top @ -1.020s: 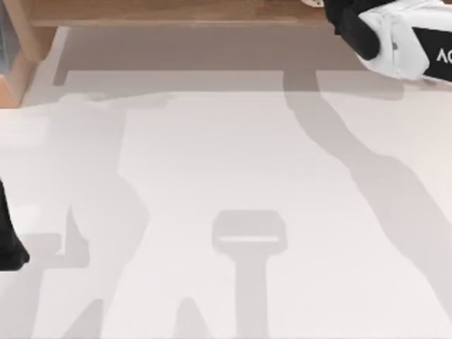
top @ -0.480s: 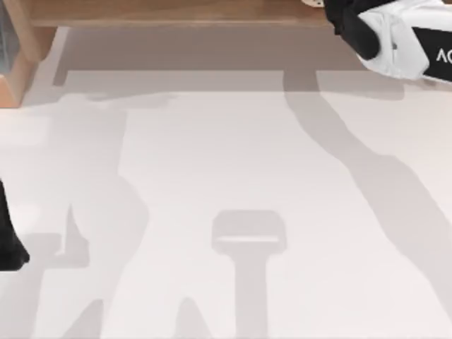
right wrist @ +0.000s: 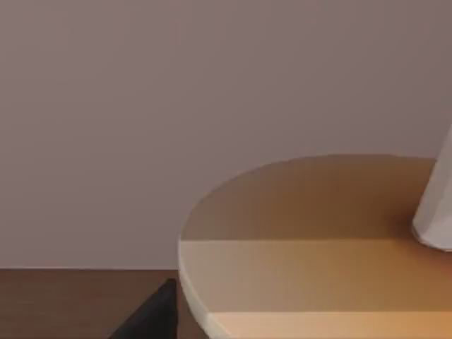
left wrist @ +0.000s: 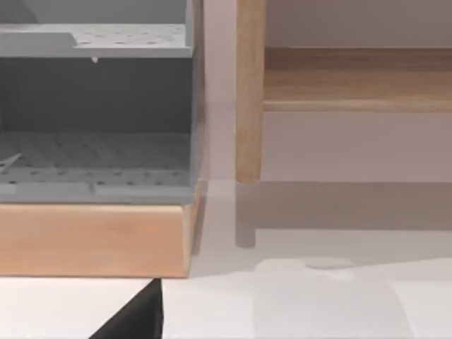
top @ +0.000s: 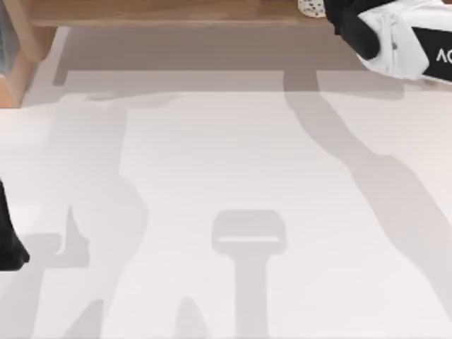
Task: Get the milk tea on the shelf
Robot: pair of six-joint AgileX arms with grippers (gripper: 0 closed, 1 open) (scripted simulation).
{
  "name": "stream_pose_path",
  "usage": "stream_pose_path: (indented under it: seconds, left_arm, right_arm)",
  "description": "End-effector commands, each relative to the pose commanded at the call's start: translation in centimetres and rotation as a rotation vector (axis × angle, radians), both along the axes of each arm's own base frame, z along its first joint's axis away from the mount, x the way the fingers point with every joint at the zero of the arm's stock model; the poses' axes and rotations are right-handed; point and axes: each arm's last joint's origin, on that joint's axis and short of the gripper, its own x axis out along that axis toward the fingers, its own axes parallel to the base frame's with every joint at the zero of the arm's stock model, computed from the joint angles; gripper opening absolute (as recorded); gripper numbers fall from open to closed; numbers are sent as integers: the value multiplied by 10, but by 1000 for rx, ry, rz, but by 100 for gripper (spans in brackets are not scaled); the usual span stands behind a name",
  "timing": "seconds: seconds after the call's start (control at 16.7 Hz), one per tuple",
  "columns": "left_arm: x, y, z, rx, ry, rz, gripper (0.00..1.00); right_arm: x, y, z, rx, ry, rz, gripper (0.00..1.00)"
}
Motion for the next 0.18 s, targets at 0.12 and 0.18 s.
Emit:
stream_pose_path:
  seconds: [0.12, 0.18]
  left_arm:
    - [0, 0, 0, 0, 0, 0, 100]
    - [0, 0, 0, 0, 0, 0, 100]
  right_arm:
    - [0, 0, 0, 0, 0, 0, 100]
    - [0, 0, 0, 0, 0, 0, 100]
